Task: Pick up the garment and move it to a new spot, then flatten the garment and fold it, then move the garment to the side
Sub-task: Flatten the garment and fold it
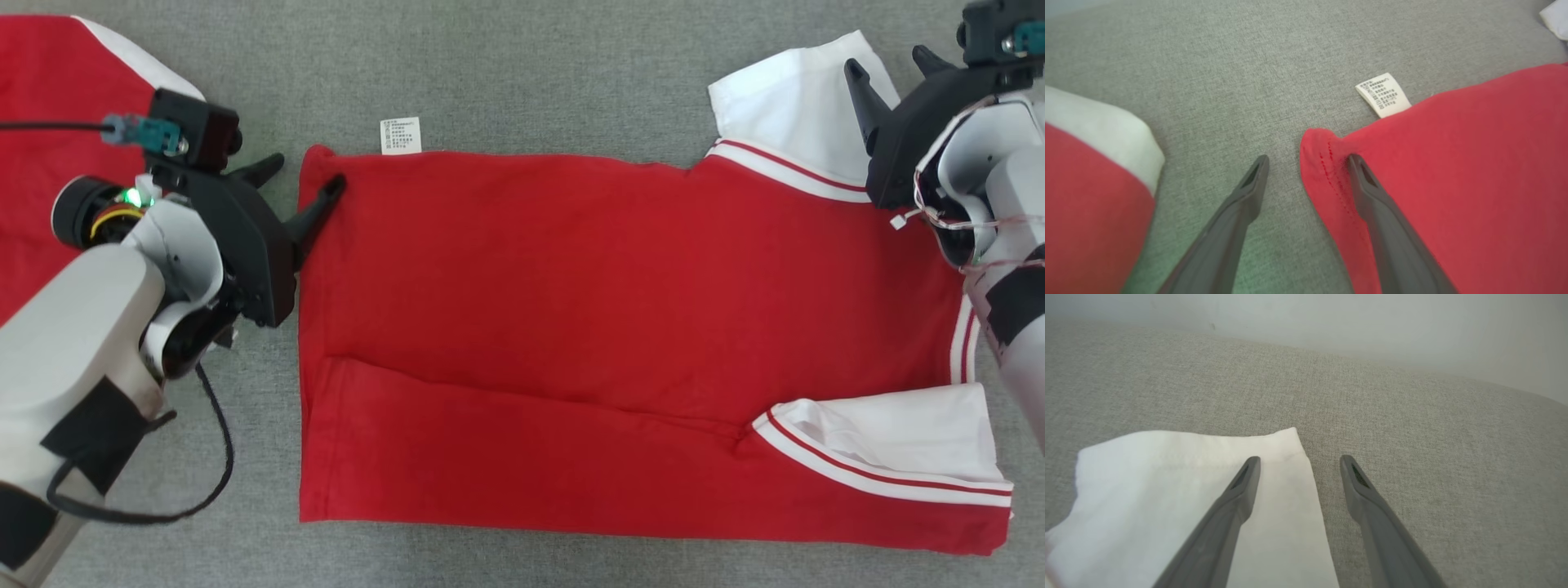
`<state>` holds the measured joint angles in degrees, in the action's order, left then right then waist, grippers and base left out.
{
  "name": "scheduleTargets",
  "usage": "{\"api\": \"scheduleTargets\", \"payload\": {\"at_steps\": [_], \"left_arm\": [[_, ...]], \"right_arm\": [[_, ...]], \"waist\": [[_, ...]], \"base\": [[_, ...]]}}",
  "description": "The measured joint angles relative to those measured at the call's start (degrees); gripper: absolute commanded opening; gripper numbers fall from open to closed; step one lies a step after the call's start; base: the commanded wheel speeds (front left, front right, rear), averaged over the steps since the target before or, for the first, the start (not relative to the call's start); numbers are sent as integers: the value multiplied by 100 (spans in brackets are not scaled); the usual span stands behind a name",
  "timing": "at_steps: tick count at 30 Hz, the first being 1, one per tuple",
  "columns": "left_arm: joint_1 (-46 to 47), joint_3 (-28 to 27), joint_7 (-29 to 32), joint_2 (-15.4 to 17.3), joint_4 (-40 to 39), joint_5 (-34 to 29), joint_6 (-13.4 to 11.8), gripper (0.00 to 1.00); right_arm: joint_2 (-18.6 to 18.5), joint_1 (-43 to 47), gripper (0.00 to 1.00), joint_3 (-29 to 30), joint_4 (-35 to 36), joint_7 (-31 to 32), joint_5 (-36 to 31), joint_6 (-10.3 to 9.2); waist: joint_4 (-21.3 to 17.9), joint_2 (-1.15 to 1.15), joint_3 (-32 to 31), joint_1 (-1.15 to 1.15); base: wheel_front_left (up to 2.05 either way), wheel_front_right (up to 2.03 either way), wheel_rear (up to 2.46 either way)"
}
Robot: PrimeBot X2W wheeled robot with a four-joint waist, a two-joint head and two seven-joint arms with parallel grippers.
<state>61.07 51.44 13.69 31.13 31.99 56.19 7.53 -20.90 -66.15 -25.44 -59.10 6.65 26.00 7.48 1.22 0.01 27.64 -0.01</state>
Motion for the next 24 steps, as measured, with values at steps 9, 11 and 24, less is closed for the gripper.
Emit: {"api": "scheduleTargets", "payload": {"at_steps": [9, 11, 24], "left_arm": [[534, 410, 297, -124, 302, 355, 2, 100], [649, 476, 482, -165, 402, 459, 4, 100], [939, 750, 405, -204, 467, 693, 4, 0]], "right_arm": [[10, -651, 100, -391, -647, 527, 149, 0], [54, -795, 100, -469, -749, 727, 185, 0], [158, -1042, 0, -745, -857, 452, 463, 0]], "waist": [[120, -1, 191, 1], [144, -1, 231, 1], [106, -1, 163, 1]], "base": [[0, 0, 0], [0, 0, 0], [0, 0, 0]]}}
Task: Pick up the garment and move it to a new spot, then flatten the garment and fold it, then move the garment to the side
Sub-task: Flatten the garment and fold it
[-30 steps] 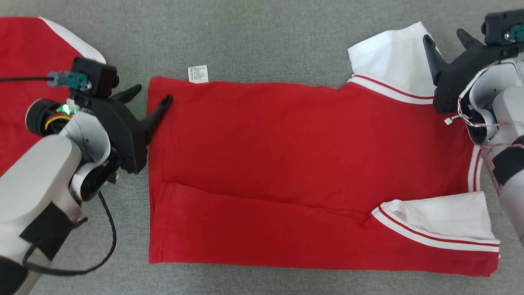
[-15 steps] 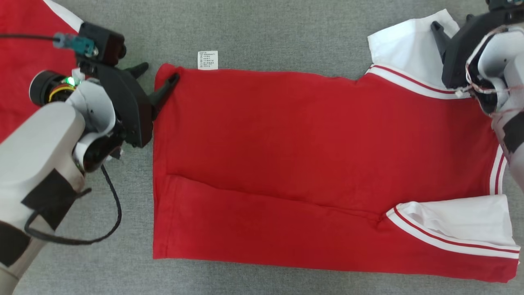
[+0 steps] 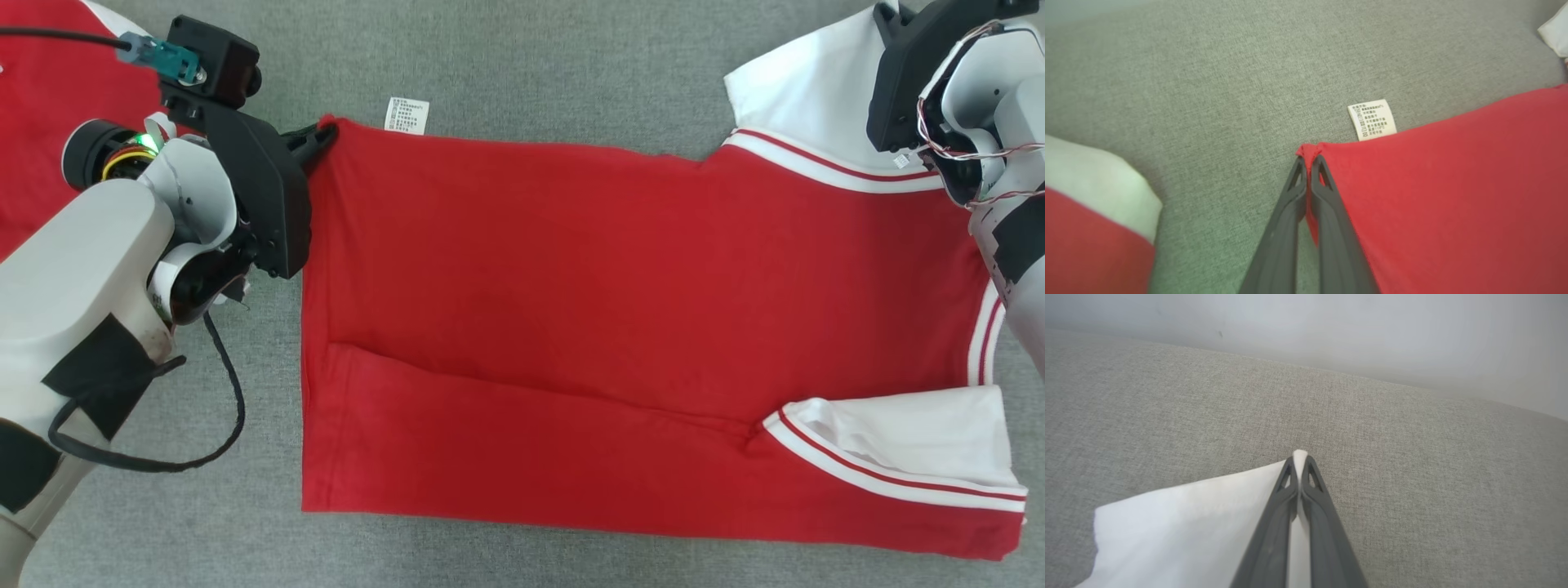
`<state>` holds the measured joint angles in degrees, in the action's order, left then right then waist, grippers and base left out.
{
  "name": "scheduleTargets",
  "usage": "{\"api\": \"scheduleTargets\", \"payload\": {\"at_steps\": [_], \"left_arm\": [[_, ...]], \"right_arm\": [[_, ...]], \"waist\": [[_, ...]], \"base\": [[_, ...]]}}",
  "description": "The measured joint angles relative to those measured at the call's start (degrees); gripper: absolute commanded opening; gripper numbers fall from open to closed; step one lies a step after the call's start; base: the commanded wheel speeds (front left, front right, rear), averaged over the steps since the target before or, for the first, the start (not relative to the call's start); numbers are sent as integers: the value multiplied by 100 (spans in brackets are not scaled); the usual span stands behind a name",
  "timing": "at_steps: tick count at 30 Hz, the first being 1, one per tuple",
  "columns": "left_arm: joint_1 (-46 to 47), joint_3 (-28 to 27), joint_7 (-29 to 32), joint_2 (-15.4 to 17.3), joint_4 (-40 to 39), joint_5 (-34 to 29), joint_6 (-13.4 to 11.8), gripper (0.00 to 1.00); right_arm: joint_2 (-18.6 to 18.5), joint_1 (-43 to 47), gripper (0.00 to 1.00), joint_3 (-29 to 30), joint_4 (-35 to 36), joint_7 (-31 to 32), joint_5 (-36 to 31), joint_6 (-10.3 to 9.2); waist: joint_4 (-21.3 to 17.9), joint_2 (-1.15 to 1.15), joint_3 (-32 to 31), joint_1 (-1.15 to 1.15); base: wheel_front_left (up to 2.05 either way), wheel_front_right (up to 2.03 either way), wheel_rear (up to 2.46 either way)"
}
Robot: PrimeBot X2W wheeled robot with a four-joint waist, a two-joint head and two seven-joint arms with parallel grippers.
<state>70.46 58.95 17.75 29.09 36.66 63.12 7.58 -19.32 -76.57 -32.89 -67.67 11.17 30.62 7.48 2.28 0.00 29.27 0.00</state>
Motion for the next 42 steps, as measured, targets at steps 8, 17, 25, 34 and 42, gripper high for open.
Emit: {"api": "scheduleTargets", "payload": {"at_steps": [8, 17, 25, 34, 42], "left_arm": [[-275, 1, -872, 74, -29, -25, -2, 0], [-1201, -22, -1901, 154, -265, -172, -415, 0], [-2041, -22, -2563, 278, -577, -211, -834, 0], [-2854, -197, -3115, 470, -970, -194, -1247, 0], [-3427, -481, -3264, 424, -1250, -326, -1445, 0]], "right_arm": [[-116, 333, 0, -73, 94, -965, 253, 0], [-260, 1410, 0, -260, 749, -2058, 765, 0], [-539, 2671, 0, -314, 1706, -2533, 1110, 0], [-756, 4170, 0, 345, 2999, -2609, 1133, 0], [-616, 5790, 0, 1360, 4406, -2598, 859, 0]], "waist": [[-81, 0, -317, 0], [-203, 0, -825, 0], [-398, 0, -1191, 1], [-593, 0, -1494, 1], [-566, -1, -1668, 1]], "base": [[0, 0, 0], [0, 0, 0], [0, 0, 0], [0, 0, 0], [0, 0, 0]]}}
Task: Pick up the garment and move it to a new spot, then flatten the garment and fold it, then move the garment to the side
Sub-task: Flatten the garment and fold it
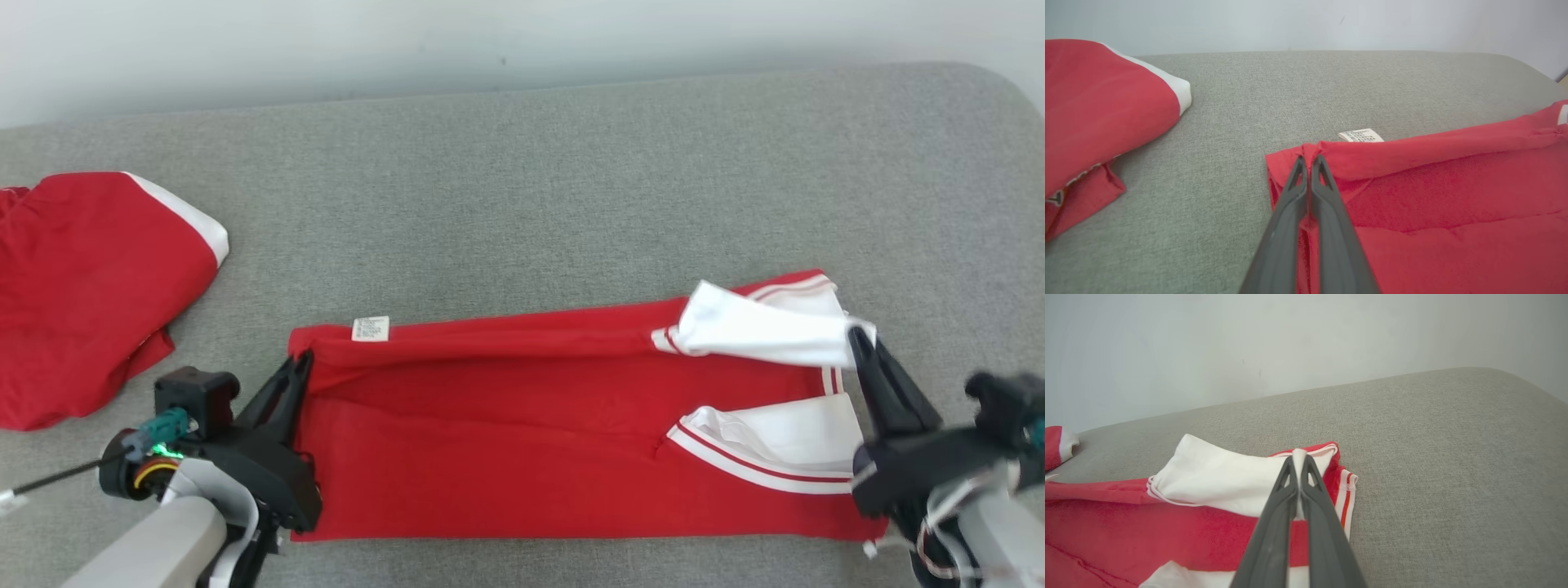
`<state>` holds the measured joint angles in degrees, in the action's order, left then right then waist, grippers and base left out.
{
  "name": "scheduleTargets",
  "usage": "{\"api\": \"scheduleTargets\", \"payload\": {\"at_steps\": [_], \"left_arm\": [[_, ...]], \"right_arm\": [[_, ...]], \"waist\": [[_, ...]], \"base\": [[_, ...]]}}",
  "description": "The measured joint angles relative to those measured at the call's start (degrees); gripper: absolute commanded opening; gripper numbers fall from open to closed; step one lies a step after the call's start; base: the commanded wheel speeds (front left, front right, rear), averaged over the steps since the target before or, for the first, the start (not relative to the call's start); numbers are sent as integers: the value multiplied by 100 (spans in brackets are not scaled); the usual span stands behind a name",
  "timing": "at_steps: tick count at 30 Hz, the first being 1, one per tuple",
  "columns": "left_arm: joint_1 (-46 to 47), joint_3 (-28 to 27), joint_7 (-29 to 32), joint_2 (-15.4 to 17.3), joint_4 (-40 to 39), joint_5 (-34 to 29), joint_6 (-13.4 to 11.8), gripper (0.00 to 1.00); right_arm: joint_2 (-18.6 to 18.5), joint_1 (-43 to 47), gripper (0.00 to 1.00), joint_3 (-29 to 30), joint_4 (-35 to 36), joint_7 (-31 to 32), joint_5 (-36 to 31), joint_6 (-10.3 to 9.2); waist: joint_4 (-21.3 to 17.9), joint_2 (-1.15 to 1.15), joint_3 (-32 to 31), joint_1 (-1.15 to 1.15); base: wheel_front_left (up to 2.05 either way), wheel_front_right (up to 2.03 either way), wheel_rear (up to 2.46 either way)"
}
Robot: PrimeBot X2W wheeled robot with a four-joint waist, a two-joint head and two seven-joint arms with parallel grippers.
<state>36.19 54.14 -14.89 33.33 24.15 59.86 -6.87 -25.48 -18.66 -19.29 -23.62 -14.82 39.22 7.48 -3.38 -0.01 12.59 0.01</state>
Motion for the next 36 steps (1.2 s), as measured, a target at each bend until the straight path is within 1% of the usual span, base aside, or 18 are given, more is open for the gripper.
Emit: {"api": "scheduleTargets", "payload": {"at_steps": [5, 10, 11, 12, 13, 14, 15, 16, 22, 26, 29, 32, 34, 36], "left_arm": [[-287, -356, -14, -71, -238, -211, -80, 0], [-715, -644, -14, -158, -381, -472, -127, 0], [-784, -691, -15, -191, -417, -520, -126, 0], [-844, -738, -15, -225, -446, -583, -127, 12], [-918, -810, -15, -248, -494, -653, -129, 12], [-918, -810, -15, -248, -494, -653, -129, 57], [-987, -912, -14, -274, -549, -706, -147, 95], [-1058, -1023, -15, -298, -608, -766, -172, 100], [-1646, -1697, -15, -472, -995, -1266, -200, 100], [-2070, -2449, -15, -643, -1198, -1778, -220, 100], [-2406, -3044, -15, -878, -1457, -2316, -270, 100], [-2786, -3544, -15, -1143, -1689, -2811, -267, 100], [-2977, -3884, -15, -1315, -1795, -3066, -181, 100], [-3147, -4108, -15, -1494, -1882, -3356, -77, 100]], "right_arm": [[259, 857, 0, 683, 810, 323, -299, 0], [603, 1444, 0, 1229, 1268, 788, -617, 0], [678, 1495, 31, 1298, 1361, 856, -673, 0], [733, 1523, 90, 1352, 1416, 944, -732, 0], [770, 1547, 90, 1403, 1479, 1012, -799, 0], [770, 1547, 100, 1403, 1479, 1012, -799, 0], [793, 1573, 100, 1468, 1530, 1055, -846, 0], [805, 1597, 100, 1536, 1575, 1107, -894, 0], [882, 1756, 100, 1811, 1803, 1287, -1023, 0], [873, 1758, 100, 1930, 1805, 1386, -1063, 0], [842, 1726, 100, 1969, 1645, 1496, -1169, 0], [811, 1582, 100, 2003, 1377, 1642, -1283, 0], [804, 1454, 100, 2017, 1152, 1723, -1362, 0], [803, 1337, 100, 2020, 904, 1792, -1374, 0]], "waist": [[40, 0, -40, -1], [18, 0, -67, -1], [12, 0, -76, -1], [8, 0, -86, -1], [4, 1, -101, -1], [4, 1, -101, -1], [4, 0, -117, -1], [6, 1, -137, -1], [62, 1, -306, -1], [127, 0, -440, -1], [175, 0, -537, -1], [223, 0, -619, 0], [262, 0, -657, -1], [303, 1, -692, -1]], "base": [[0, 0, 0], [0, 0, 0], [0, 0, 0], [0, 0, 0], [0, 0, 0], [0, 0, 0], [0, 0, 0], [0, 0, 0], [0, 0, 0], [0, 0, 0], [0, 0, 0], [0, 0, 0], [0, 0, 0], [0, 0, 0]]}}
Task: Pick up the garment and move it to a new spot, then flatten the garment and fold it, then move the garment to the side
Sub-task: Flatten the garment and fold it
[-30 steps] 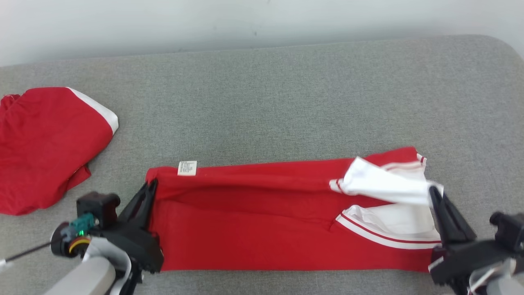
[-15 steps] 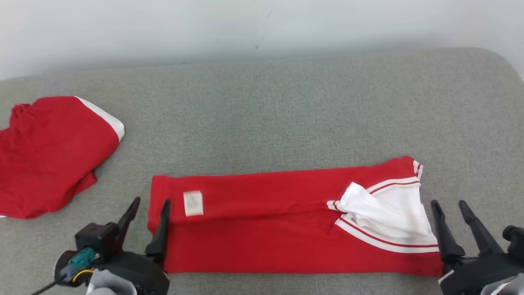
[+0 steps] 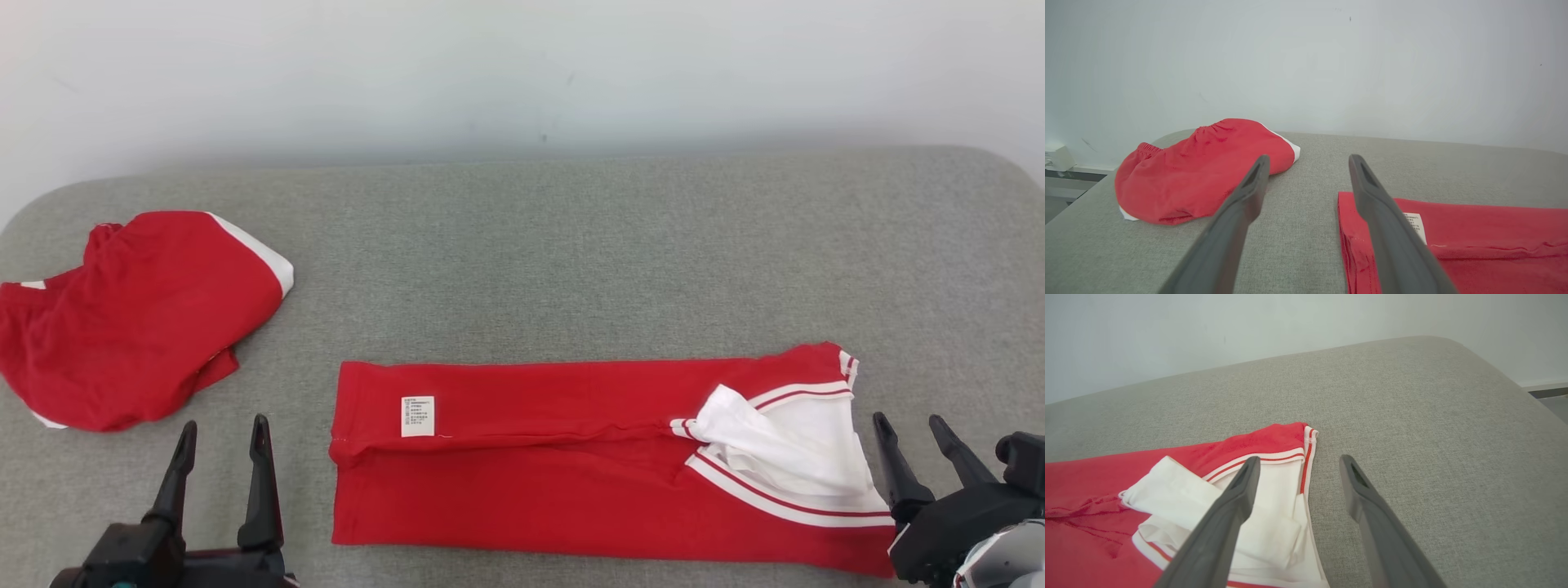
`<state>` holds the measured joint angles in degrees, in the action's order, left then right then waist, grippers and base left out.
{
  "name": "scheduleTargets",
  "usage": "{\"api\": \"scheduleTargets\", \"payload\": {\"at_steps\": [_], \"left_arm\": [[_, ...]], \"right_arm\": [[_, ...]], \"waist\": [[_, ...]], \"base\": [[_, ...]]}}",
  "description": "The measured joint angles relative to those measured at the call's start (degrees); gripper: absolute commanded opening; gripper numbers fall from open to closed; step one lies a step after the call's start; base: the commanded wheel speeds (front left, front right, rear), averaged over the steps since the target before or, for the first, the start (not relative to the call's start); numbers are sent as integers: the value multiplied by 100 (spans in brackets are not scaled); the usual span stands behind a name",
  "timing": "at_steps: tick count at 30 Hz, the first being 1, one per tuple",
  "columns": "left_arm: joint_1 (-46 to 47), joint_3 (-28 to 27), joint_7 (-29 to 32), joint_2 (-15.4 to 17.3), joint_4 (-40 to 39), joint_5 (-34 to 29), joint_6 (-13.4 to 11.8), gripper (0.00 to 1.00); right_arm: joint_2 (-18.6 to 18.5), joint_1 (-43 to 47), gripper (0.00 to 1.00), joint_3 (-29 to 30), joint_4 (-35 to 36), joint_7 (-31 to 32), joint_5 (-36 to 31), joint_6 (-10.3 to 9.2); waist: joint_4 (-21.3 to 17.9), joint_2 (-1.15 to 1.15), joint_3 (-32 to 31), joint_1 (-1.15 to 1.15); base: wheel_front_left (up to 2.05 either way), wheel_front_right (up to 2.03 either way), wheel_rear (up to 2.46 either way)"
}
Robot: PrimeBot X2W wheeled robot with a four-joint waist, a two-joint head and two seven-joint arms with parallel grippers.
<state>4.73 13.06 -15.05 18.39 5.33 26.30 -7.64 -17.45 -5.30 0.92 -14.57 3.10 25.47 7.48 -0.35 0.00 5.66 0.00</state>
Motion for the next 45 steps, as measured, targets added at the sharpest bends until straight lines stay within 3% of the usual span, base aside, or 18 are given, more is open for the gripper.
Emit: {"api": "scheduleTargets", "payload": {"at_steps": [14, 24, 25, 26, 27, 34, 42, 45], "left_arm": [[-479, -1058, 0, -1001, 165, -1100, 912, 100], [-447, -1448, 0, -1291, 419, -1550, 1321, 100], [-446, -1484, 0, -1307, 422, -1579, 1327, 100], [-441, -1510, 0, -1317, 427, -1592, 1359, 100], [-436, -1533, 0, -1337, 430, -1622, 1370, 100], [-414, -1621, 0, -1430, 421, -1780, 1425, 100], [-448, -1684, 0, -1478, 357, -1912, 1470, 100], [-491, -1666, 0, -1517, 291, -1928, 1467, 100]], "right_arm": [[13, -893, 100, -392, -1982, 143, -114, 0], [18, -1376, 100, -790, -3076, 93, 49, 0], [19, -1423, 79, -840, -3141, 102, 88, 0], [19, -1478, 31, -878, -3221, 122, 146, 0], [11, -1541, 0, -912, -3300, 151, 211, 0], [-98, -1786, 0, -1051, -3675, -21, 495, 16], [-999, -1825, 0, -853, -3974, -229, 681, 11], [-1165, -1827, 0, -803, -3939, -258, 730, 10]], "waist": [[282, 0, -114, 0], [418, 0, -44, 0], [418, 0, -35, 0], [418, 0, -26, 0], [418, 0, -18, 1], [413, 0, -56, 0], [299, 1, -134, -1], [250, 1, -163, 0]], "base": [[0, 0, 0], [0, 0, 0], [0, 0, 0], [0, 0, 0], [0, 0, 0], [0, 0, 0], [0, 0, 0], [0, 0, 0]]}}
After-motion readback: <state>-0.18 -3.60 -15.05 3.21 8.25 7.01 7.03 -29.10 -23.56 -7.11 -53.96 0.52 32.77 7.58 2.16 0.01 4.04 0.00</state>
